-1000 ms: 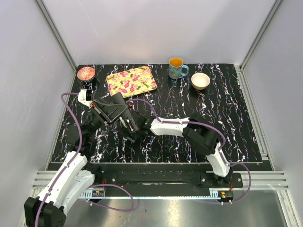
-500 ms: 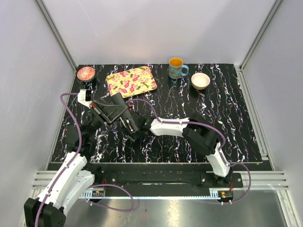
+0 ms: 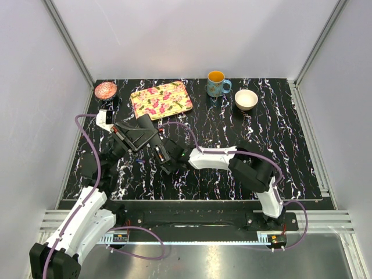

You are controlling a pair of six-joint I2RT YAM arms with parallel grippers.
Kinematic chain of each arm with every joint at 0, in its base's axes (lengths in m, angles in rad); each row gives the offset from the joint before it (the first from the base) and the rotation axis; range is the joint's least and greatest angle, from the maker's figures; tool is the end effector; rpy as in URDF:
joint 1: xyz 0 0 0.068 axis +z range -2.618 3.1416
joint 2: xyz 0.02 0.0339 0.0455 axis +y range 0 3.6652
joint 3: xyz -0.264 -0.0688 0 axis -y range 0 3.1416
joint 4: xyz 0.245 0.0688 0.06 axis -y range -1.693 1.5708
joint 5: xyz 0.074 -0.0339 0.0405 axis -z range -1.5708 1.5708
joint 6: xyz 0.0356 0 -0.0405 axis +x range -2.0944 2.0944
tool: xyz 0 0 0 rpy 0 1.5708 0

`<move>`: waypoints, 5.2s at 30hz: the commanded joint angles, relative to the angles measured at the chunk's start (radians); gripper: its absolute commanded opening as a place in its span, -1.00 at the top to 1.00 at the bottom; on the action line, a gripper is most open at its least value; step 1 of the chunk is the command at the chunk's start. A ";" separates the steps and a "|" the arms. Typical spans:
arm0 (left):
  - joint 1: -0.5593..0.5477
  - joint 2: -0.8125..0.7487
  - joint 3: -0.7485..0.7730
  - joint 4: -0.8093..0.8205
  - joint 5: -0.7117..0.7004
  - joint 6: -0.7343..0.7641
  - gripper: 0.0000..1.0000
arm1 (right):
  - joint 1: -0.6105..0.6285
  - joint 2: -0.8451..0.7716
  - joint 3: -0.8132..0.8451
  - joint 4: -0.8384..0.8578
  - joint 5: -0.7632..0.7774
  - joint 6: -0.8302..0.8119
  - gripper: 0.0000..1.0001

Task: Load the batteries into the remote control
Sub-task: Pick up the battery from the center of the board, then place the battery at the center of the board, then adjust the battery at the center of the board.

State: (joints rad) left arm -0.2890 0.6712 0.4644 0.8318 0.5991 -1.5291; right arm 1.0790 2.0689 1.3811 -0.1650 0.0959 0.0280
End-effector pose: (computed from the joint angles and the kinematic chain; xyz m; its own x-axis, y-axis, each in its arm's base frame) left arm 0.1373 -0.0618 0.3466 -0.6497 -0.6676 -0.3635 0.5884 -0.1390 -0.7965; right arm 0.2134 0.3911 0.1538 -0.3792 -0.6489 -0.6596 -0.8374 0.5439 -0.0537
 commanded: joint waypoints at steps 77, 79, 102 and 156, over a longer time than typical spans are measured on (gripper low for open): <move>-0.024 -0.028 -0.107 -0.109 -0.098 0.104 1.00 | -0.481 -0.297 0.052 -0.575 0.166 1.060 -0.35; -0.024 -0.032 -0.116 -0.108 -0.097 0.112 1.00 | -0.481 -0.329 0.021 -0.486 0.134 0.784 -0.34; -0.024 -0.022 -0.185 -0.059 -0.104 0.196 1.00 | -0.479 -0.159 -0.056 -0.300 -0.107 -0.023 0.10; -0.024 0.002 -0.188 -0.042 -0.096 0.176 1.00 | -0.491 -0.417 -0.171 -0.095 -0.093 0.231 -1.00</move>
State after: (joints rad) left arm -0.3111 0.6827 0.2829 0.7280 0.5079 -1.3437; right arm 0.5941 1.7363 1.2675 -0.3687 0.0837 0.2138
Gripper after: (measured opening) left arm 0.220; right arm 0.994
